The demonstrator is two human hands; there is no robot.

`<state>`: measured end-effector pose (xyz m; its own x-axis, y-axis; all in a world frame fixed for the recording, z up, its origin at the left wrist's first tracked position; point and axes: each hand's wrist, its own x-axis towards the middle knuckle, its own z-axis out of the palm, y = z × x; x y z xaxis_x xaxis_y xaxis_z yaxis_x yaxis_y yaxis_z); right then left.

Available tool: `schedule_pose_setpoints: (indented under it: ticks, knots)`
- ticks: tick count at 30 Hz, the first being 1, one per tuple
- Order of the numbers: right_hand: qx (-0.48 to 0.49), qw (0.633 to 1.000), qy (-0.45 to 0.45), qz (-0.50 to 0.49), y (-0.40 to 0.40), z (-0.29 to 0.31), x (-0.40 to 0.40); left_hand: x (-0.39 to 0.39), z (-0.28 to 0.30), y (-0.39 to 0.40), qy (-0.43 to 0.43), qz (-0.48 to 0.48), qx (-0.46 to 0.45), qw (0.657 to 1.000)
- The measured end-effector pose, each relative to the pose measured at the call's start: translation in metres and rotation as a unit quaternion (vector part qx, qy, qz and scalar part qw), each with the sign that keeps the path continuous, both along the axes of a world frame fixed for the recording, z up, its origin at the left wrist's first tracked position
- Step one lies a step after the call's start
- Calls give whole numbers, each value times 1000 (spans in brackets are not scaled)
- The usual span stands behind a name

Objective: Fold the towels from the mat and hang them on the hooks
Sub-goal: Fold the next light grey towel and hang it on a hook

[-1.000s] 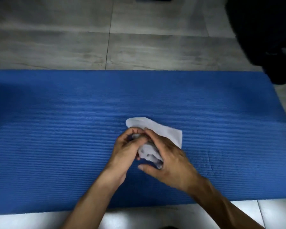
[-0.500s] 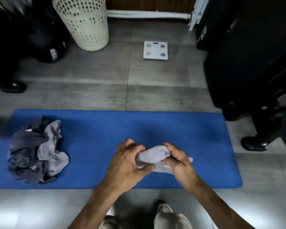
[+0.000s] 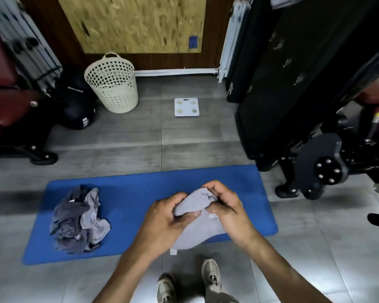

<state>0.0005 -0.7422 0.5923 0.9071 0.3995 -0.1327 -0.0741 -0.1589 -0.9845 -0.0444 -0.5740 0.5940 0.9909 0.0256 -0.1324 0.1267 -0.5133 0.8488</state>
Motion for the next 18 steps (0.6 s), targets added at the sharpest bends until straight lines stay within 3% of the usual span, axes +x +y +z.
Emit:
schedule_pose_setpoints:
  ticks: [6,13,18]
  knots:
    - [-60,995,-76,6,4,62,-30,-22,63,21,-43,-16,-3,999]
    - [-1,994,-92,-65,21,105,-31,-7,111,39,-66,-51,19,996]
    - [-17,992,-108,-61,19,122,1,31,126,38,-66,-66,16,995]
